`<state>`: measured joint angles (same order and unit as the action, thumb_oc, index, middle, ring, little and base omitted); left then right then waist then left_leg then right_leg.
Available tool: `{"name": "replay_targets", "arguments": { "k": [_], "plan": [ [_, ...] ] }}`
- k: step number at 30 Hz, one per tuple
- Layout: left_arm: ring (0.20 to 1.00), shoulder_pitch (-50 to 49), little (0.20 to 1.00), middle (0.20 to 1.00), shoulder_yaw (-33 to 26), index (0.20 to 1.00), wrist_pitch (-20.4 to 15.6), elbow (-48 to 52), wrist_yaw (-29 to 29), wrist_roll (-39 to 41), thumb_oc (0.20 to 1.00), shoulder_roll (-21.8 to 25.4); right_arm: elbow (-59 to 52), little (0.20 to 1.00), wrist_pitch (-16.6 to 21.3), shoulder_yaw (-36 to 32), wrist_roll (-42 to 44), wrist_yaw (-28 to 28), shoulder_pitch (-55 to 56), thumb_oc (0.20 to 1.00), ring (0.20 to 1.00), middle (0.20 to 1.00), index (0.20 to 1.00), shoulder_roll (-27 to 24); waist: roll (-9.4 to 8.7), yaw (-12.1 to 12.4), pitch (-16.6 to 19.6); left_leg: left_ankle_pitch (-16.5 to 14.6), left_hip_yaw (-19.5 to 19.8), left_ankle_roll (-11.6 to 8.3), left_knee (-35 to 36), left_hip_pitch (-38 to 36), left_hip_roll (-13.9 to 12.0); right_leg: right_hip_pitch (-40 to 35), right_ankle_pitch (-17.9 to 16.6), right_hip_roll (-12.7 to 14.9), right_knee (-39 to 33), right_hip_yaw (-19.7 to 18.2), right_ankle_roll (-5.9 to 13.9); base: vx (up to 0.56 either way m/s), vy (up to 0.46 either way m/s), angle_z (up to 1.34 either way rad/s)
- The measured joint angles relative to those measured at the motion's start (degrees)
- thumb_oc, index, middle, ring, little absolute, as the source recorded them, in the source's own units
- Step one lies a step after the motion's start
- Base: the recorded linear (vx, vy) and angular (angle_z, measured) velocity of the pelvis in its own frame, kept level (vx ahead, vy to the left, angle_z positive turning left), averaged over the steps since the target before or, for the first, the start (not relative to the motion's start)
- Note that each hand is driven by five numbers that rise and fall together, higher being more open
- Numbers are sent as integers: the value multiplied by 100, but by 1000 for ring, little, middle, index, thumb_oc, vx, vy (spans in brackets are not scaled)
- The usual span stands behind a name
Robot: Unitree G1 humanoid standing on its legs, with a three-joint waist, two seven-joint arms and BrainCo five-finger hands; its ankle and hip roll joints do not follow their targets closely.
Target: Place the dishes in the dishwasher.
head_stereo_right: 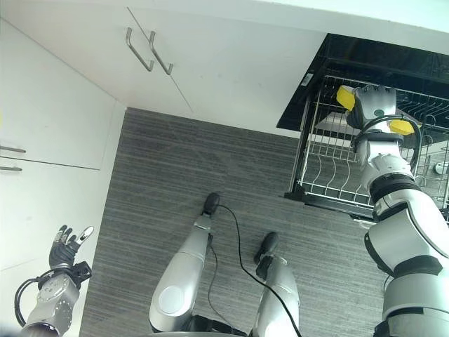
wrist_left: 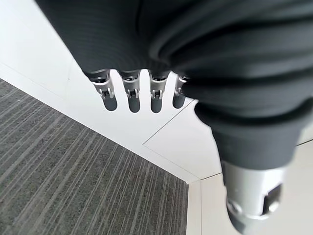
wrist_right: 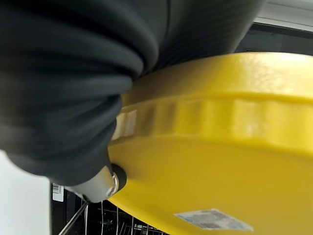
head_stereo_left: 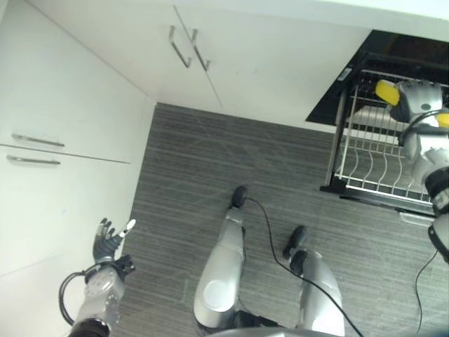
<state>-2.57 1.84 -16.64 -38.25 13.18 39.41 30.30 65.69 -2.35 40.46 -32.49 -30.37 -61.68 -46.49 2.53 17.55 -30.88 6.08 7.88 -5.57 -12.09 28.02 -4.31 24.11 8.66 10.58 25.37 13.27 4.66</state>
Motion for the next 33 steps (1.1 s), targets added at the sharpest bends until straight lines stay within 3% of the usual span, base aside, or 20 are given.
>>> {"name": "replay_targets", "arguments": {
  "k": [3, 5, 18, 21, 22, 23, 24, 27, 33],
  "plan": [
    [1000, 0, 1000, 1000, 46, 1000, -50, -9, 2, 0, 1000, -25, 241, 200, 21, -64, 72, -34, 81, 200, 200, 200, 200, 252, 231, 3, -4, 13, -14, 12, 3, 159, 54, 266, 111, 96, 236, -27, -67, -48, 31, 4],
    [1000, -1, 1000, 1000, 39, 1000, -91, -23, 20, 1, 1000, -29, 240, 200, 13, -102, 119, -190, -37, 200, 200, 200, 200, 268, 280, 21, -4, 38, 11, 19, 1, 291, 56, 451, 141, 109, 366, -31, -103, -45, 32, 4],
    [1000, 52, 1000, 1000, 46, 1000, -160, -4, 25, 9, 1000, -73, 253, 200, -108, -342, 467, -254, -335, 200, 200, 200, 200, 274, 298, 1, 7, 80, 47, -54, -32, 563, 85, 887, 301, 188, 772, -63, -163, -4, 3, 2],
    [1000, 56, 1000, 1000, 54, 1000, -161, 6, 26, 12, 1000, -79, 273, 200, -308, -355, 689, -233, -394, 200, 200, 200, 200, 280, 316, 2, 21, 104, 43, -27, -40, 610, 84, 947, 300, 188, 799, -76, -166, -38, 8, -1],
    [1000, 55, 1000, 1000, 55, 1000, -161, 6, 26, 13, 1000, -79, 302, 304, -362, -390, 718, -202, -396, 304, 304, 304, 304, 278, 324, 2, 38, 105, 42, -26, -39, 610, 86, 945, 300, 189, 797, -76, -166, -84, 27, 1],
    [1000, 59, 1000, 1000, 57, 1000, -160, 5, 28, 13, 1000, -79, 307, 586, -400, -469, 804, -173, -397, 586, 586, 586, 586, 279, 333, 2, 69, 141, 40, -10, -40, 618, 89, 952, 279, 189, 793, -72, -160, 0, 0, 0],
    [1000, 77, 1000, 1000, 73, 1000, -158, 7, 31, 14, 1000, -79, 362, 1000, -465, -538, 920, -50, -397, 1000, 1000, 1000, 1000, 286, 342, 5, 153, 148, 53, -17, -34, 681, 89, 1002, 283, 194, 789, -36, -169, 41, -51, 6],
    [1000, 107, 1000, 1000, 73, 1000, -150, 83, 32, 13, 1000, -78, 594, 1000, -701, -563, 1298, 712, -242, 1000, 1000, 1000, 1000, 352, 353, 17, 198, 150, 85, -20, -34, 708, 85, 1015, 290, 190, 799, -22, -158, 14, -46, 5],
    [1000, 154, 1000, 1000, 70, 1000, 3, 401, 79, 13, 1000, -66, 801, 1000, -868, -977, 2216, 1370, 216, 1000, 1000, 1000, 1000, 636, 353, -28, 198, 168, 64, -53, -78, 670, 72, 964, 258, 177, 794, -21, -106, -20, -2, -1]
  ]
}}
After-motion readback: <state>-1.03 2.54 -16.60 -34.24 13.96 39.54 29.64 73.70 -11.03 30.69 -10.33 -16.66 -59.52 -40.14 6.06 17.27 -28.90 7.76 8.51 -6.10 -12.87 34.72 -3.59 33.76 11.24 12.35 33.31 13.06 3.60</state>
